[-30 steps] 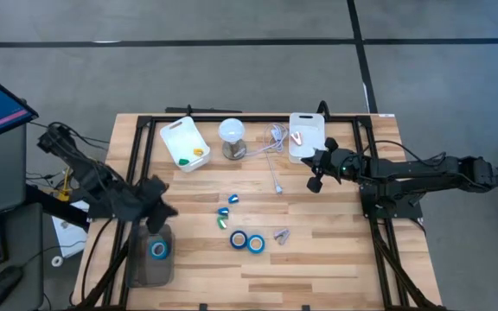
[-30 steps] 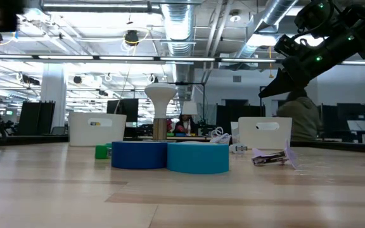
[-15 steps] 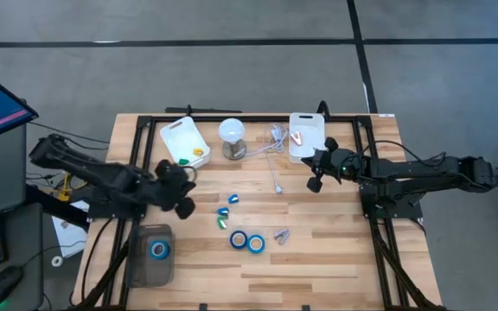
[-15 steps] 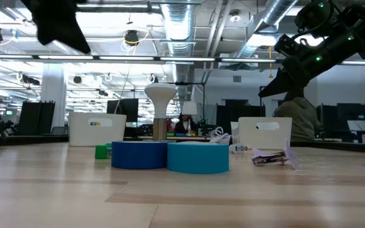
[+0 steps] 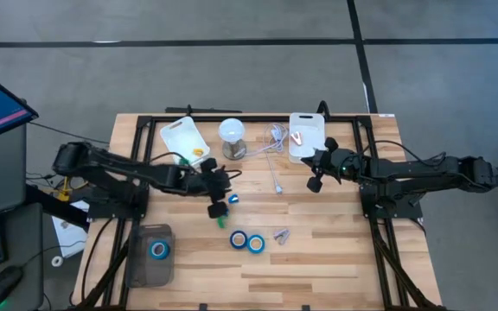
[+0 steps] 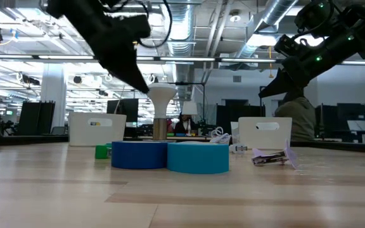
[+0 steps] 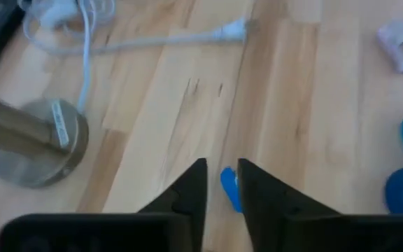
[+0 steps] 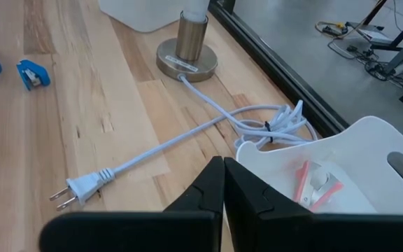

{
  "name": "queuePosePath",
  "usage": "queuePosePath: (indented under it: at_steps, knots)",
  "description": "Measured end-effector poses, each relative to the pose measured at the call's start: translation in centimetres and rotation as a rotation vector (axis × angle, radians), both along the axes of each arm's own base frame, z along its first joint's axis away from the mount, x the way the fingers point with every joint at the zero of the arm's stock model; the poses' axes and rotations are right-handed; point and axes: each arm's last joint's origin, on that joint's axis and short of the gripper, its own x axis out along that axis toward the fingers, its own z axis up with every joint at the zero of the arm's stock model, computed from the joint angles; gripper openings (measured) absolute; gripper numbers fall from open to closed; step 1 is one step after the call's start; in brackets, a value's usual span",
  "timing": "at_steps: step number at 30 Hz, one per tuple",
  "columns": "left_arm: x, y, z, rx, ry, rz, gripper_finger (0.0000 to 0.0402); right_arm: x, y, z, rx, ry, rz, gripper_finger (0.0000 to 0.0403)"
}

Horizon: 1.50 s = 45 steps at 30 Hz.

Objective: Pick and place Stapler, Stapler remover, tape
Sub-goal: Put the top blue stapler into the left white bin

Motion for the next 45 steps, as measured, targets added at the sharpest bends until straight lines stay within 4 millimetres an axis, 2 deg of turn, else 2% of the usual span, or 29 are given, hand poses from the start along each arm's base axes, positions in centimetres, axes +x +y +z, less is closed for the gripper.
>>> queuePosePath:
  at_steps: [8,13,23,40,45]
  knots:
    - [1.1,0.7,-3.1,-0.104,0.094,0.044,0.0175,0.0,0.0,0.0,-0.002,0.002,0.0,0.0]
    - [2.0,0.6,-4.6,-0.109,0.104,0.045,0.0209,0.0,0.0,0.0,-0.002,0.002,0.001,0.0]
    - [2.5,0.6,-6.7,-0.137,0.146,0.091,0.0201,0.0,0.0,0.0,-0.002,0.002,0.001,0.0]
    - [2.6,0.5,-6.9,-0.166,0.139,0.107,0.0186,0.0,0.0,0.0,-0.002,0.002,0.001,0.0]
    - [2.8,0.5,-8.0,-0.163,0.172,0.109,0.0186,0.0,0.0,0.0,-0.002,0.002,0.0,0.0]
